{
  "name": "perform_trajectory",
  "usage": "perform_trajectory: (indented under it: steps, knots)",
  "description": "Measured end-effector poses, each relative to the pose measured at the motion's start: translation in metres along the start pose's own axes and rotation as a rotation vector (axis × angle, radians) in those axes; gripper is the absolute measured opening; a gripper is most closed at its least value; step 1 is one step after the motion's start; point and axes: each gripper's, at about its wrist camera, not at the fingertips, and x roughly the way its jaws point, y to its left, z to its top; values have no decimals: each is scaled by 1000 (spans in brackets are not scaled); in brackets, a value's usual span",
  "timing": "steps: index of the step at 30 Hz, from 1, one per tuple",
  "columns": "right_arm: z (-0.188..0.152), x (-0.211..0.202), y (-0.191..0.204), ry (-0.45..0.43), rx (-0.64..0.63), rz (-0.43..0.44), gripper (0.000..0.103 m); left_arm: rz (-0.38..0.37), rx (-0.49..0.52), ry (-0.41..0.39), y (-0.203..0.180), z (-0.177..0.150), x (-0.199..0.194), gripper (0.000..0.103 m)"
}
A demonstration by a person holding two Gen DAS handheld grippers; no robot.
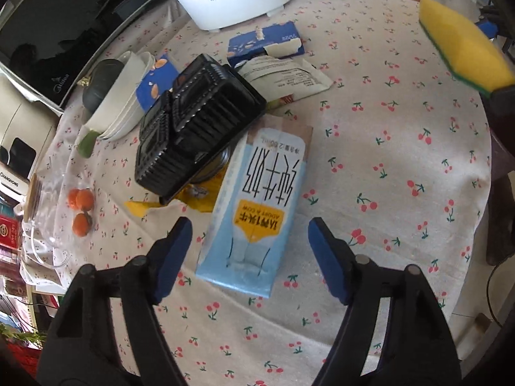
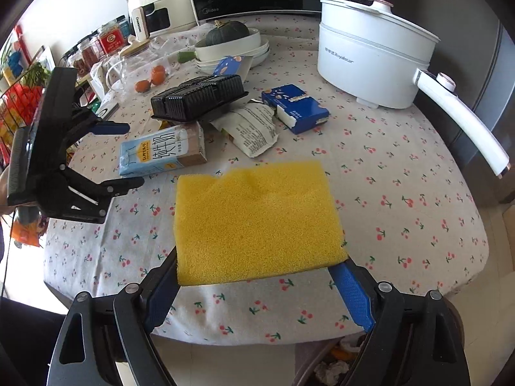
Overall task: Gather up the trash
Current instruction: 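Release the yellow sponge into the bin with the right gripper while the left gripper carries the milk carton there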
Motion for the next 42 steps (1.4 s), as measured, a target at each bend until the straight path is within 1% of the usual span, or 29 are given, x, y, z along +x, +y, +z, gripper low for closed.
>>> perform_trajectory:
  steps: [1,3,6,9,12,14,16,17,22,26,27,34,42]
  knots:
    - [-1,-3,-5,-2,11,1,89,-2,0,21,1,3,5,68]
    - [-4,-8,-13,-5,26,-2,89,2,-10,49,2,7,12,60]
    - [-11,-13,-25,-3,40,-14,89,-17,-66,49,5,7,13,59]
    - [-19,-18,-37,3,59,-25,89,-101,-181,31,8,3,7,57]
    - [-27,-24,-48,12,100,-27,89,-226,-364,29,12,-10,2,57]
    - [-32,-30,-56,25,146,-29,89,-295,-482,13,10,-22,-3,56]
    - [-39,-36,-64,32,193,-19,89,-329,-546,4,4,-32,-8,54]
    - [-42,-40,-66,33,213,-14,89,-340,-560,0,-4,-36,-13,54]
    - [-60,-60,-75,33,280,-12,89,-346,-593,-32,-29,-46,-33,53]
    - [-73,-73,-84,21,329,-8,89,-380,-641,-57,-32,-49,-42,53]
    - [-77,-76,-86,17,342,-5,89,-386,-642,-64,-34,-44,-44,53]
    - [-103,-92,-108,9,414,-23,89,-410,-595,-123,-59,-25,-62,53]
    - [-133,-103,-133,3,486,-53,89,-489,-515,-195,-98,13,-81,53]
